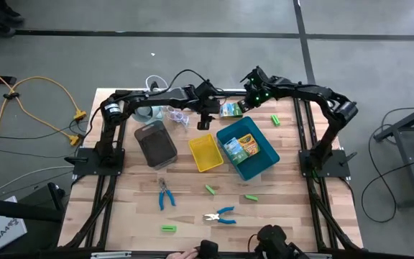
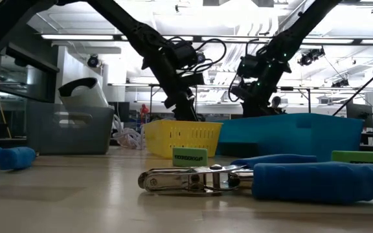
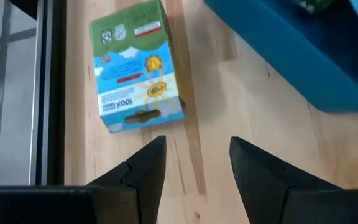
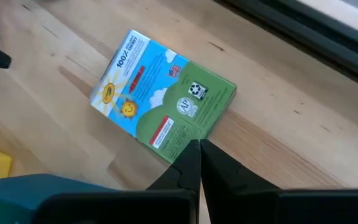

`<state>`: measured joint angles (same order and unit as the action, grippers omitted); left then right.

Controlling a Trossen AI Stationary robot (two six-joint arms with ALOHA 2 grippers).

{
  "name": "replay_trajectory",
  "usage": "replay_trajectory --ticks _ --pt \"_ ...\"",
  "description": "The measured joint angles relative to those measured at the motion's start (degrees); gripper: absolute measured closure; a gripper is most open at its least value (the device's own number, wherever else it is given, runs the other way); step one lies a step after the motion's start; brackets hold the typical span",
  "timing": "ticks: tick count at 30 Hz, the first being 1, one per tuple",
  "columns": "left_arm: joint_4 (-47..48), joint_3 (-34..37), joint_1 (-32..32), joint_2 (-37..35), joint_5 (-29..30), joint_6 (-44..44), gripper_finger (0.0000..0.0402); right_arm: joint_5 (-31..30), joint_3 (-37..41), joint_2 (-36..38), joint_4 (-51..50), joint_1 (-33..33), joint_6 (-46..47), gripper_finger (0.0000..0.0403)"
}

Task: Pick & Place School Supplies
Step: Put the crayons box into the blue bin

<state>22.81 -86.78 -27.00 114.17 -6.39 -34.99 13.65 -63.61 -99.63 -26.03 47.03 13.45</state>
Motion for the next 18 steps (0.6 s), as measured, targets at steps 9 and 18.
replay_trajectory --ticks 9,18 --pt "0.11 0.00 1.77 0.00 2.45 -1.55 0.0232 -1.53 0.02 -0.40 1.03 1.30 0.46 0.0401" --pt "0.09 0.00 1.61 -0.02 3.24 -1.59 0.0232 -1.09 -0.07 -2.07 1.19 2.21 1.29 0.0401"
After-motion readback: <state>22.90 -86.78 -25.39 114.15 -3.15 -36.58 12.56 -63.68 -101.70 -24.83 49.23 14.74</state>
